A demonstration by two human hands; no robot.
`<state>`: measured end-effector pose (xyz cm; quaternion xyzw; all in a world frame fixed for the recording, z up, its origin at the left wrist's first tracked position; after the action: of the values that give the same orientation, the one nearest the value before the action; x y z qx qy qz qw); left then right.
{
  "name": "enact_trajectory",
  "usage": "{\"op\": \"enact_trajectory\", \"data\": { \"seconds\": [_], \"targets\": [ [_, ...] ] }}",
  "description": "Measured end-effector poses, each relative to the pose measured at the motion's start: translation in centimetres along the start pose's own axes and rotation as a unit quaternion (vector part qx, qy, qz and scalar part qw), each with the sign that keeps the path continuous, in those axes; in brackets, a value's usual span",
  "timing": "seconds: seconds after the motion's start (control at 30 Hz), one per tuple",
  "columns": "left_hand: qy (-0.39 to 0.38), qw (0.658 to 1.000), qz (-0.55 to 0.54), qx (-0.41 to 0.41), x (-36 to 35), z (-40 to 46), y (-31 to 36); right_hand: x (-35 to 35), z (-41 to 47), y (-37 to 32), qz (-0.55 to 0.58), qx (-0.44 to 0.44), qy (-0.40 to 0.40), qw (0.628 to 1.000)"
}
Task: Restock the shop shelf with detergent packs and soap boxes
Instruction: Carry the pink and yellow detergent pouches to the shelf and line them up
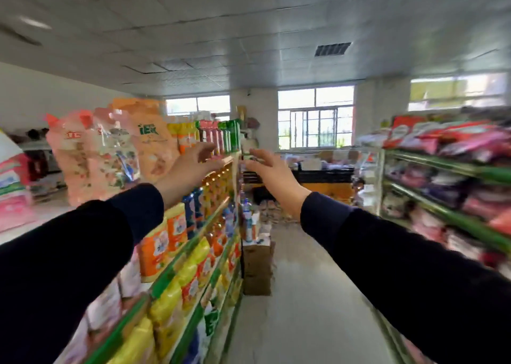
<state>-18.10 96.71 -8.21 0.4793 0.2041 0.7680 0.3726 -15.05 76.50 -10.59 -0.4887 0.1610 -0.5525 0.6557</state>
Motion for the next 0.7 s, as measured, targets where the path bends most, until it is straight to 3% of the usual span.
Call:
{"op": "enact_trajectory", "data": {
  "seconds": [0.17, 0.4, 0.7],
  "targets": [
    [-0.111, 0.988, -0.081, -0.065, -13.2, 3.5, 7.6, 12.6, -8.4, 1.0, -0.068, -0.052, 0.083, 0.993],
    [-0.228, 0.944, -0.192, -0.139, -32.8, 3.8, 22.3, 29.0, -24.8, -1.2, -0.146, -0.109, 0.21, 0.961],
    [-0.333, 0.874, -0.283, -0.212, -50.9, -0.9, 40.3, 43.9, -43.0, -6.4, -0.272, -0.209, 0.33, 0.88]
  ]
}}
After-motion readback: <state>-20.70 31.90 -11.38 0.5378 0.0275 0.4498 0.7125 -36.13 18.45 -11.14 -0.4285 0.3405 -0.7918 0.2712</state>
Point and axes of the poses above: each hand's wrist, its own z-axis towards the middle knuckle, its own x-axis out of the back of the hand, y = z × x, the point moved 4 cm from there along z, towards the middle knuckle, and after that the axes turned 11 degrees about -y, right-handed, at the moved point
